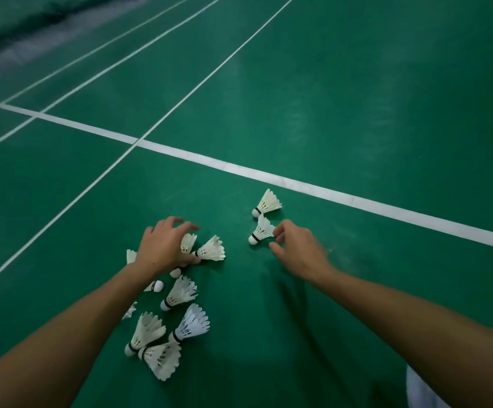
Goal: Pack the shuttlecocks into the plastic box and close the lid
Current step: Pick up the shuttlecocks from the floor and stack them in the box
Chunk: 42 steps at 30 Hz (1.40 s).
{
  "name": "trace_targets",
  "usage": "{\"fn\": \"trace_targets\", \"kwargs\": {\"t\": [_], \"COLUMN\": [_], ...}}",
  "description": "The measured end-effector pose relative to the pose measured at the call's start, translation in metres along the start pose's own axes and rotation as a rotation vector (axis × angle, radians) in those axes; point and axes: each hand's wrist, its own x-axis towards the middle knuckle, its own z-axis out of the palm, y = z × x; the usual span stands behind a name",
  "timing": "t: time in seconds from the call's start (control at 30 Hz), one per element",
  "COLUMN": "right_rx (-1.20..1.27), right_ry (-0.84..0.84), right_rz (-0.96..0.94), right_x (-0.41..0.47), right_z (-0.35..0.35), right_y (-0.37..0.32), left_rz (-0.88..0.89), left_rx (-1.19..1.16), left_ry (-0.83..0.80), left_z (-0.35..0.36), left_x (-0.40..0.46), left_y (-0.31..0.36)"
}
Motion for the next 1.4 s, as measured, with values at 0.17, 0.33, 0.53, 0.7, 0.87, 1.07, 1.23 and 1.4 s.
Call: {"fn": "trace_targets", "kwargs": {"t": [0.17, 0.33, 0.53, 0.7, 0.87, 1.07, 1.23, 1.4], "right_rx": [-0.062, -0.080, -0.110, -0.119, -0.103, 0.014, 0.077, 0.134], "right_ry": [0.039, -0.028, -0.034, -0.042, -0.051, 0.024, 0.120, 0.216], "right_rz": [-0.079, -0.146, -0.143, -0.125, -0.098, -0.093, -0.074, 0.009], "right_x": [0.036, 0.048, 0.040, 0.021, -0.012, -0.076, -0.151, -0.238], "right_z": [0.019, 0.031, 0.028, 0.011, -0.019, -0.087, -0.164, -0.225], "right_y": [0.000, 0.005, 0.005, 0.011, 0.030, 0.057, 0.076, 0.087], "left_rz": [0.101, 0.244, 0.497, 0.529, 0.622, 0.445, 0.503, 0.636], "left_rx": [0.156, 0.133, 0.287, 0.201, 0.190, -0.159, -0.460, -0.712], "left_ry": [-0.276, -0.328, -0.348, -0.401, -0.308, -0.237, -0.148, -0.080], "left_z": [-0.005, -0.007, -0.003, 0.000, 0.010, -0.002, -0.050, -0.098], "left_x": [0.040, 0.059, 0.059, 0.051, 0.026, 0.001, -0.033, -0.081], "left_y": [-0.003, 0.001, 0.028, 0.043, 0.056, 0.073, 0.135, 0.220]}}
